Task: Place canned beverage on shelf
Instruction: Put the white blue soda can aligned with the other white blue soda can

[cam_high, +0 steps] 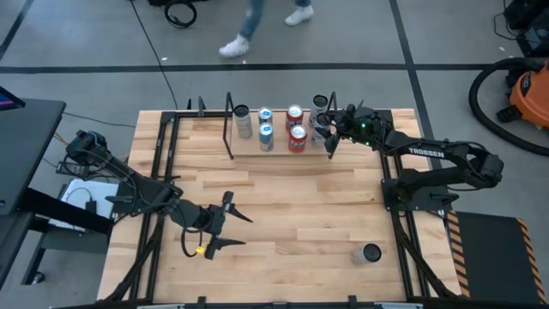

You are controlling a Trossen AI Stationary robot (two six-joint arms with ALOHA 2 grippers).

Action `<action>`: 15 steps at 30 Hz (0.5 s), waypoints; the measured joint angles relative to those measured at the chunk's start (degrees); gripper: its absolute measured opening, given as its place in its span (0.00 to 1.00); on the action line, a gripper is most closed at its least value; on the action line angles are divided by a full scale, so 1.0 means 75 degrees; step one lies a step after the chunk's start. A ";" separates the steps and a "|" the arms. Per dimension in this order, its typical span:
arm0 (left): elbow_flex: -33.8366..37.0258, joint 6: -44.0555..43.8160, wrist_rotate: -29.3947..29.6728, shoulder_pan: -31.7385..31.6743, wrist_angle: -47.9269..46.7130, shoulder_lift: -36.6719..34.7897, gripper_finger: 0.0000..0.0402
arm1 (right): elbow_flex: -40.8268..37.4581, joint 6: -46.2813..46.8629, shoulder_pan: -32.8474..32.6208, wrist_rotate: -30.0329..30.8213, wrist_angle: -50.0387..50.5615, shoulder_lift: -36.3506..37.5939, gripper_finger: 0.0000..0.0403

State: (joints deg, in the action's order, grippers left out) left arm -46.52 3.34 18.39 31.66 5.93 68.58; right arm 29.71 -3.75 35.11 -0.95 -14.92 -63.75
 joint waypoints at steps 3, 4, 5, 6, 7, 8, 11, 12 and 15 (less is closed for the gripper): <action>0.0000 0.0180 0.0000 0.0000 0.0000 0.0000 0.71 | -0.0003 0.0018 0.0000 -0.0003 0.0014 0.0000 0.76; 0.0000 0.0187 0.0002 0.0000 0.0000 0.0000 0.71 | -0.0006 0.0018 0.0000 -0.0006 0.0016 -0.0001 0.76; 0.0000 0.0190 0.0000 0.0000 0.0000 0.0000 0.71 | -0.0006 0.0018 0.0000 -0.0006 0.0017 -0.0003 0.76; 0.0000 0.0188 0.0000 0.0000 0.0000 0.0000 0.71 | -0.0008 0.0021 -0.0001 -0.0025 0.0017 -0.0003 0.76; 0.0000 0.0189 0.0000 0.0000 0.0000 0.0000 0.71 | -0.0008 0.0022 -0.0006 -0.0031 0.0019 -0.0003 0.76; 0.0000 0.0188 0.0000 0.0000 0.0000 0.0000 0.71 | -0.0011 0.0022 -0.0006 -0.0032 0.0024 -0.0003 0.76; 0.0000 0.0188 0.0000 0.0000 0.0000 0.0000 0.71 | -0.0011 0.0021 -0.0006 -0.0032 0.0032 -0.0004 0.76; 0.0000 0.0185 0.0000 0.0000 0.0000 0.0000 0.71 | -0.0011 0.0021 -0.0006 -0.0032 0.0032 -0.0006 0.76; 0.0000 0.0185 0.0000 0.0000 0.0001 0.0000 0.71 | -0.0014 -0.0012 -0.0006 -0.0032 0.0023 -0.0006 0.76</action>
State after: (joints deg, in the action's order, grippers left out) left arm -46.52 4.73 18.39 31.66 5.94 68.58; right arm 29.61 -3.84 35.07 -1.19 -14.74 -63.79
